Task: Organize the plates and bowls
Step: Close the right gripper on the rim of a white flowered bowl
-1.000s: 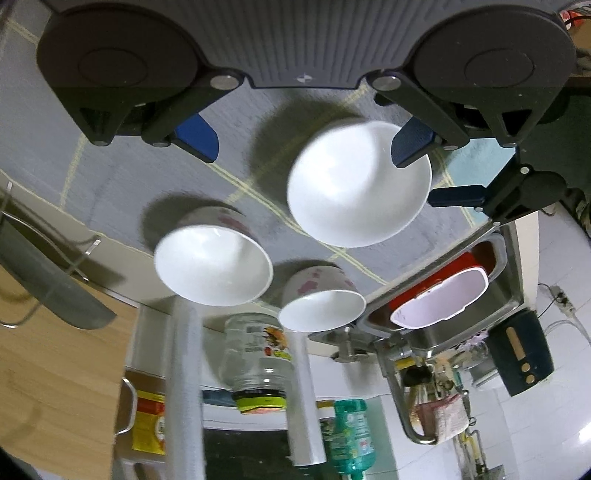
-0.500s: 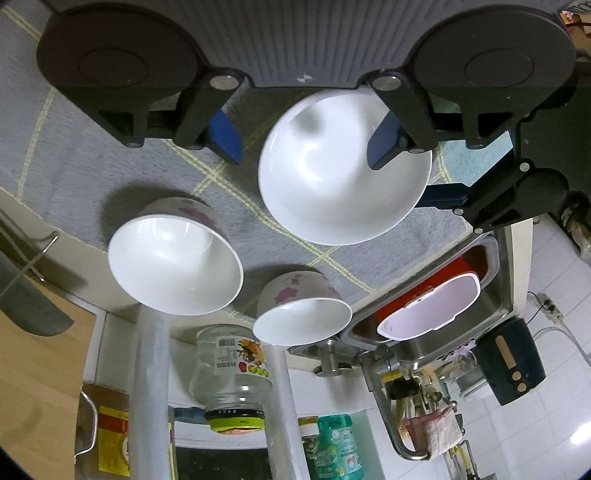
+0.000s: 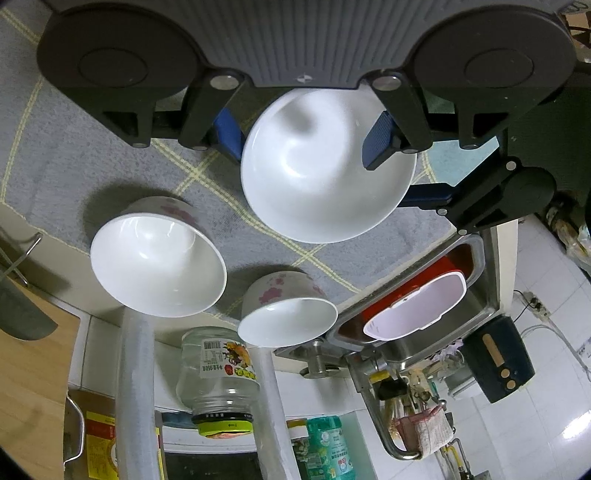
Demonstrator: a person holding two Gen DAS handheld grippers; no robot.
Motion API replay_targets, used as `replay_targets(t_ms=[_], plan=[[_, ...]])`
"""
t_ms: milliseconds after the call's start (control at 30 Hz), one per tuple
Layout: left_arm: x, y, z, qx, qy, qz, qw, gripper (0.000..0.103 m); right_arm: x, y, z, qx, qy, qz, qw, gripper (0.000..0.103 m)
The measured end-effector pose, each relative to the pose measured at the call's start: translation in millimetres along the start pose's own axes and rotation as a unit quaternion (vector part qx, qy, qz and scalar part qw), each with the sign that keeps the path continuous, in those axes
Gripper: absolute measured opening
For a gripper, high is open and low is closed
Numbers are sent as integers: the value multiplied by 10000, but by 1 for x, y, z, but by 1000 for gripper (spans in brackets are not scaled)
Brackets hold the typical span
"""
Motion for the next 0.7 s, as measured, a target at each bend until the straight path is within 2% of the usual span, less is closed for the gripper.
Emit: replay_targets(t_ms=[300,700], plan=[[-9,17,-9,57,86,164,9998,90,-22,4,10,52,63,98,9999,74],[-7,67,-20,333,135,644,9973,90,-58,26,51,375,111,402,9984,74]])
Point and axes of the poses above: each gripper's, at about its wrist camera, not at the fingertips, and x roughly the way its jaws point, y to its right, z to its underside, the point moved 10 cm from there along x, roughly the way its jaws point, and after that the axes turned 12 degrees about -y, right-handed, at the moved point
